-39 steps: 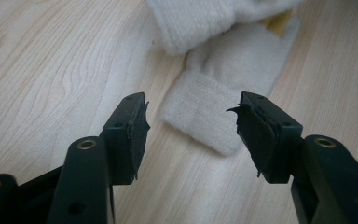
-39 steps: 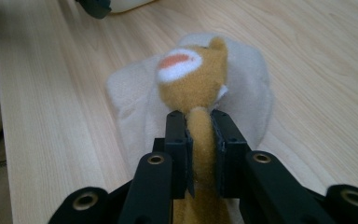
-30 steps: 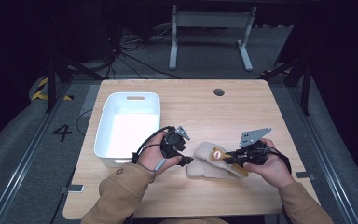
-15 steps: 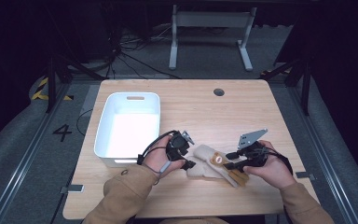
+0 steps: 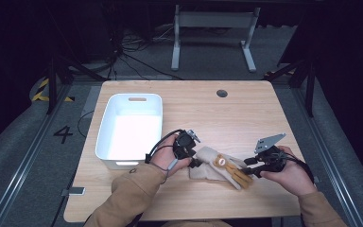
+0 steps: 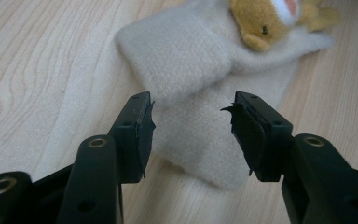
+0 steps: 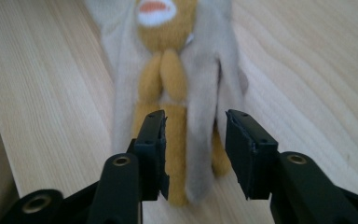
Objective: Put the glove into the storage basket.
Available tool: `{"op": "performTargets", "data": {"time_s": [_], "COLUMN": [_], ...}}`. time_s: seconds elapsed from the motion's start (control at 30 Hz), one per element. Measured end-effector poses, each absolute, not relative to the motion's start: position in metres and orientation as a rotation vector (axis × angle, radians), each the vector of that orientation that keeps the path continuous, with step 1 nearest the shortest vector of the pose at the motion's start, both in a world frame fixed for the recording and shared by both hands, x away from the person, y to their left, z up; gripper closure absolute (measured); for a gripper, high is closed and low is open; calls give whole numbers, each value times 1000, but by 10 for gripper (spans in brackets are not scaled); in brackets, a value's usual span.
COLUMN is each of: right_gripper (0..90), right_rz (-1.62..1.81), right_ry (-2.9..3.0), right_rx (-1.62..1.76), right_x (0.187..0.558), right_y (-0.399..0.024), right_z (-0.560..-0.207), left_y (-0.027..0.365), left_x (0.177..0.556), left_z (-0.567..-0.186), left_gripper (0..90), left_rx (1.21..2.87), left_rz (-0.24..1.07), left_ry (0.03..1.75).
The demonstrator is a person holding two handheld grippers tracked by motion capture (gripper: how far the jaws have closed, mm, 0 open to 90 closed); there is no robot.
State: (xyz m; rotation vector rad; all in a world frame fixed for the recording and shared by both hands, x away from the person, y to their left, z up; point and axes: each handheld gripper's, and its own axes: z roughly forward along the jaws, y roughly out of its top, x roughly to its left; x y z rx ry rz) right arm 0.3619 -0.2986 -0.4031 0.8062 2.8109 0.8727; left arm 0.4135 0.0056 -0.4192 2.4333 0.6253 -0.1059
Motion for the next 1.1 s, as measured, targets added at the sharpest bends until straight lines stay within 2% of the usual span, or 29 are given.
{"op": "performTargets", "data": {"time_s": [0.13,0.43,0.53,0.8,1.07,1.1], "right_gripper": [632,631,690,761,829,837], "right_rz": [840,675,674,666,679,679], "right_ry": [2839,2897,2886,2874,2867,2866], "right_rx": [832,903,914,910,898,898], "right_x": [358,353,354,356,357,357], "right_y": [-300,-308,-309,-309,-306,-305], "right_z": [-404,-415,-418,-422,-422,-422], "left_y": [2,-2,-1,-1,-6,-6], "left_x": [418,424,426,428,426,426], "left_z": [-423,-428,-430,-433,-434,-433], "left_gripper": [502,493,504,506,598,663], "left_rx": [2455,2472,2468,2451,2473,2481], "left_rz": [-123,-143,-153,-154,-128,-120], "left_ry": [620,609,612,595,576,570]}}
